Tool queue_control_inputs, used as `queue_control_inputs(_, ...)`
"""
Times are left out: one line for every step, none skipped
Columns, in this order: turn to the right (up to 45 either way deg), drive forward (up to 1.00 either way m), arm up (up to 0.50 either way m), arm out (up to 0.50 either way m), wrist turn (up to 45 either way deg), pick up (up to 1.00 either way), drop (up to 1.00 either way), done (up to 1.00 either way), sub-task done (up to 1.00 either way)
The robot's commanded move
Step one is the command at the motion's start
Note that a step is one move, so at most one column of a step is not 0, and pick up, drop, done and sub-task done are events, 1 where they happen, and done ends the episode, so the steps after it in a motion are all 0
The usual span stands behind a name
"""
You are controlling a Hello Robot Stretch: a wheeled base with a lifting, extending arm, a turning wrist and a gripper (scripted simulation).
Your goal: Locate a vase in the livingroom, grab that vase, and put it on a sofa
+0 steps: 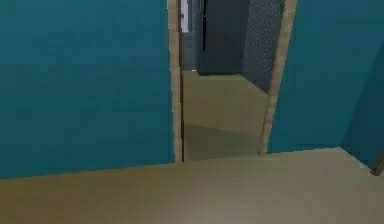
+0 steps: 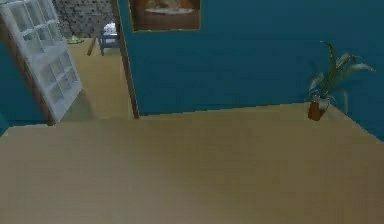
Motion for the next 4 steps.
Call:
queue_control_inputs(45.0, 0.00, 0.00, 0.00, 0.0, 0.00, 0.00, 0.00, 0.00)
queue_control_inputs(45.0, 0.00, 0.00, 0.00, 0.0, 0.00, 0.00, 0.00, 0.00)
queue_control_inputs(9.0, 0.00, 0.00, 0.00, 0.0, 0.00, 0.00, 0.00, 0.00)
queue_control_inputs(45.0, 0.00, 0.00, 0.00, 0.0, 0.00, 0.00, 0.00, 0.00)
